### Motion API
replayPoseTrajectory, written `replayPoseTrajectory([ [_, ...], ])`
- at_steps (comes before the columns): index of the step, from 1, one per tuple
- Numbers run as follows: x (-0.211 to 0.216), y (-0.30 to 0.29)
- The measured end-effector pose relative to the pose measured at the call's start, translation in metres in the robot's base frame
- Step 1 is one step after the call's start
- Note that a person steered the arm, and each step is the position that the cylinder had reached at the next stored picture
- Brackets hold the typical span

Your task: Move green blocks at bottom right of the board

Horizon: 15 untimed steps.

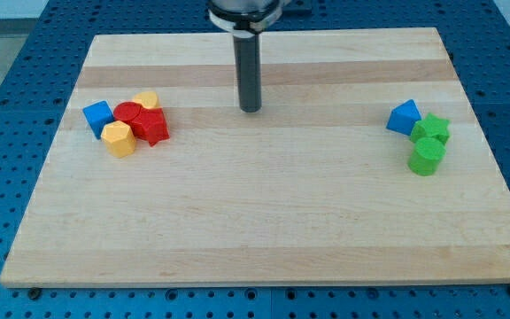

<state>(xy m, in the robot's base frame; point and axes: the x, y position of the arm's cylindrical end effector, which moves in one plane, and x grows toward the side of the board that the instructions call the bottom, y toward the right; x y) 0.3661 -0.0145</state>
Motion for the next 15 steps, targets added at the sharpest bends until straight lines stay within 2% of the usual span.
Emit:
replayPoseTrajectory([
  [3, -0.011, 0.093],
  [5, -0.017, 0.176],
  [8, -0.018, 0.250],
  [12, 0.049, 0.247],
  [15, 0.057, 0.236],
])
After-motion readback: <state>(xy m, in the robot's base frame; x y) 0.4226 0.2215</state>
